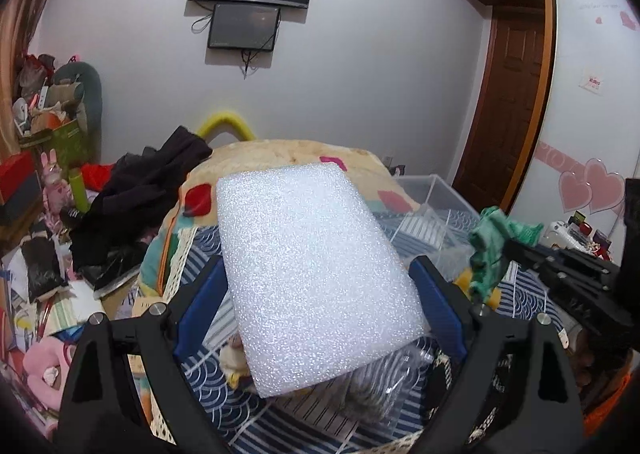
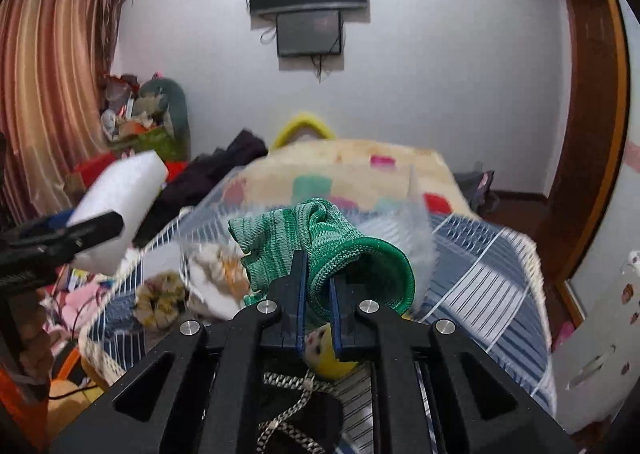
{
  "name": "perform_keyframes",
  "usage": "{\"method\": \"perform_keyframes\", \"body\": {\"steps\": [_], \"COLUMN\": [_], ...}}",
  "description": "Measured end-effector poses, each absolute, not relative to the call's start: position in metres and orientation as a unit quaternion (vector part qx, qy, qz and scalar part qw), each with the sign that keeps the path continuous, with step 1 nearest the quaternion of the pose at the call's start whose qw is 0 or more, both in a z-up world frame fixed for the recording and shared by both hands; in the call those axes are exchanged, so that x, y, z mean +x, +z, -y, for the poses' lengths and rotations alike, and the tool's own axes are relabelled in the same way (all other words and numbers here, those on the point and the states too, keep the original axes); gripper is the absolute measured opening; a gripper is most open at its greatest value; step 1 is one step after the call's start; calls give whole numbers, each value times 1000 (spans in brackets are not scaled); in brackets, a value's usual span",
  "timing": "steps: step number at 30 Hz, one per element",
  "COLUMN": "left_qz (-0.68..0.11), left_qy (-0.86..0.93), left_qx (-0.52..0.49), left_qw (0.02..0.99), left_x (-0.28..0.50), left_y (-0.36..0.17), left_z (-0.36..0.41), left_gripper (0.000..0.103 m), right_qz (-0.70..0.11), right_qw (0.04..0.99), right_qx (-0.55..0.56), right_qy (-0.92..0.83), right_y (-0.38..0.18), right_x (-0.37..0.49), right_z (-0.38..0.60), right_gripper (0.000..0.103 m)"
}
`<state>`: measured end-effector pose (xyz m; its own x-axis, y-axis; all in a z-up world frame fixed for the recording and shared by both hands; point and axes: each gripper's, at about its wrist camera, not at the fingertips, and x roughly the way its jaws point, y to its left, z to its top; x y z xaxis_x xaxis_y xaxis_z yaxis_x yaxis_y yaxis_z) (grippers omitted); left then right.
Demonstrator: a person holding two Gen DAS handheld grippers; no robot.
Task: Organize soft objects
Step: 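Lower the foam into the clear box with left tool while right carries the glove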
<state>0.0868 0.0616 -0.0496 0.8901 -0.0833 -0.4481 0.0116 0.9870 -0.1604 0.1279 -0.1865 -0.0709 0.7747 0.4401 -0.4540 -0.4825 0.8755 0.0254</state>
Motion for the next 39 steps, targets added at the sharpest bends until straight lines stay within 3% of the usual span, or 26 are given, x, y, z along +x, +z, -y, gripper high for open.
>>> {"method": "perform_keyframes", "body": {"steps": [14, 29, 39], "left_qz": [-220, -313, -359], "left_qy": [-33, -46, -69], "left_qx": [-48, -30, -32], "left_qw": [974, 948, 930], "left_x": [140, 225, 242], "left_y": [-23, -62, -82], "left_z": [-40, -24, -13], "left_gripper": [91, 91, 93], "right_qz": [-184, -241, -276], "right_qw": [956, 946, 933], "right_qx": [-26, -40, -64], "right_qy": [225, 214, 223], "right_y": [-43, -72, -87], "right_x": [161, 205, 213], "right_z": [182, 166, 163], "right_gripper": [9, 9, 12]}}
